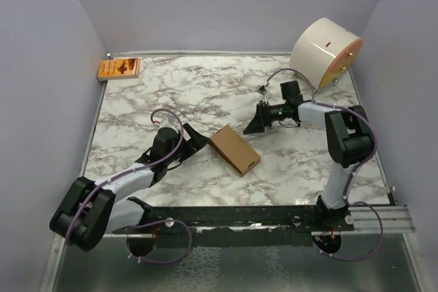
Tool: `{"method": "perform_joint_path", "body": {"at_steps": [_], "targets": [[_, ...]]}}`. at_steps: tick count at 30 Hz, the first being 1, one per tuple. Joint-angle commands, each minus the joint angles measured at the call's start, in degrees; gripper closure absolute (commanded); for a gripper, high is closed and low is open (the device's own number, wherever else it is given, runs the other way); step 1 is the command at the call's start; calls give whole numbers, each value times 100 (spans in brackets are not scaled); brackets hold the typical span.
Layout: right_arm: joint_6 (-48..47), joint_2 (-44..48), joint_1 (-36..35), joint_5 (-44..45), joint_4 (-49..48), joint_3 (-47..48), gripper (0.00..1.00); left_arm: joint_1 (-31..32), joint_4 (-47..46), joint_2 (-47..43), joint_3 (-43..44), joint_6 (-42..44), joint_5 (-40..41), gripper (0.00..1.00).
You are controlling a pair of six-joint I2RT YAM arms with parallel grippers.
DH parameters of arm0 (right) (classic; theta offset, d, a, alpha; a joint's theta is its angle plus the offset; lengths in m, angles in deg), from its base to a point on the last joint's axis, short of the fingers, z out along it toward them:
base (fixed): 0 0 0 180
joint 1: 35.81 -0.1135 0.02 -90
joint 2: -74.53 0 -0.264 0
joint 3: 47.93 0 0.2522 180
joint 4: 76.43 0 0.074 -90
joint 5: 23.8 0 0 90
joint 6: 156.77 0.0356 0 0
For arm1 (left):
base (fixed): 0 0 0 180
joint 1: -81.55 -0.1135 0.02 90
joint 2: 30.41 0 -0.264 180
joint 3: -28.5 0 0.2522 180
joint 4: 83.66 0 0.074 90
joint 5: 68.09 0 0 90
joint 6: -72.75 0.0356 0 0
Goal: Fold the paper box
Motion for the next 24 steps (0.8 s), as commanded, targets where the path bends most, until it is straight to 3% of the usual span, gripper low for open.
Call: {"method": "perform_joint_path", "body": {"at_steps": [1, 4, 12, 17, 24], "targets": [[87, -582, -214, -43, 391, 553, 24, -46, -561, 262, 356, 101, -289, 10], [283, -845, -280, -56, 358, 776, 32, -46, -655, 501, 396, 46, -243, 12], [421, -1058, -476, -33, 311, 855, 38, -55, -1046, 1123, 523, -112, -381, 20], [487, -1196, -485, 52, 300, 839, 50, -55, -1164, 1300, 602, -175, -472, 22], [552, -1198, -525, 157, 213, 783, 56, -54, -1347, 1546, 650, -347, -587, 29]]}}
